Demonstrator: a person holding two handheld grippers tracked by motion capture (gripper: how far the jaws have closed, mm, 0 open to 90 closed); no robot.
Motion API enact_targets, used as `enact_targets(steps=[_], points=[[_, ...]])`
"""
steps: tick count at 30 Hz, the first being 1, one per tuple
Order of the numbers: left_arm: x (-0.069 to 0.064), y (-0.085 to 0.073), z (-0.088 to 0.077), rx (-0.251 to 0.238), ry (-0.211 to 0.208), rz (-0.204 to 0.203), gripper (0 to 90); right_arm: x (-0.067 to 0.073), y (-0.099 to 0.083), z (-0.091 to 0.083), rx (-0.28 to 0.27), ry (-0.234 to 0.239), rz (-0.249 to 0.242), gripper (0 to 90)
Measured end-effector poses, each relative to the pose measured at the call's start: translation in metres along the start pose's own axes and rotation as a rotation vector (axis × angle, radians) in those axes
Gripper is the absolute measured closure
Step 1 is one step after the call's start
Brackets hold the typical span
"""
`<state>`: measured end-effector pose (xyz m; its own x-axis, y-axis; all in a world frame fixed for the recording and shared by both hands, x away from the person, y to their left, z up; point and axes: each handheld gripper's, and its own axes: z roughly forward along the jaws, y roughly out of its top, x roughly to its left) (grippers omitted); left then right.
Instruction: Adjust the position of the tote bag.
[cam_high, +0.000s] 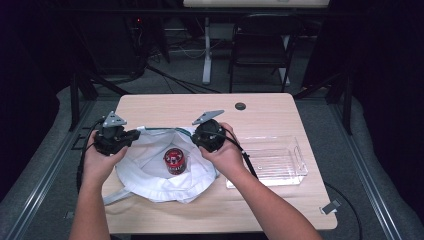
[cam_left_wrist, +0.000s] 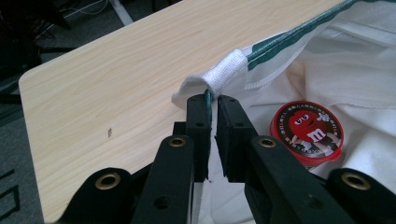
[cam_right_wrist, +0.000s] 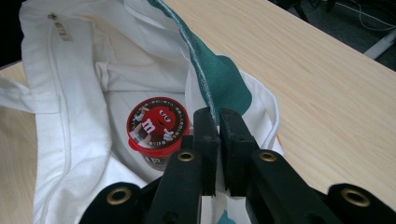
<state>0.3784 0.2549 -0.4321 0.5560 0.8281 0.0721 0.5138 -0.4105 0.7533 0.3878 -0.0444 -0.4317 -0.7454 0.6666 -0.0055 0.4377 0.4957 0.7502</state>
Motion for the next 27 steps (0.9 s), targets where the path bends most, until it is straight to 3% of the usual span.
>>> enact_targets(steps=[27], points=[[0.001,0.002,0.013,-0.017,-0.002,0.005,84.6,-0.014,0.002,0.017,0.066,-0.075,0.006,86.3]])
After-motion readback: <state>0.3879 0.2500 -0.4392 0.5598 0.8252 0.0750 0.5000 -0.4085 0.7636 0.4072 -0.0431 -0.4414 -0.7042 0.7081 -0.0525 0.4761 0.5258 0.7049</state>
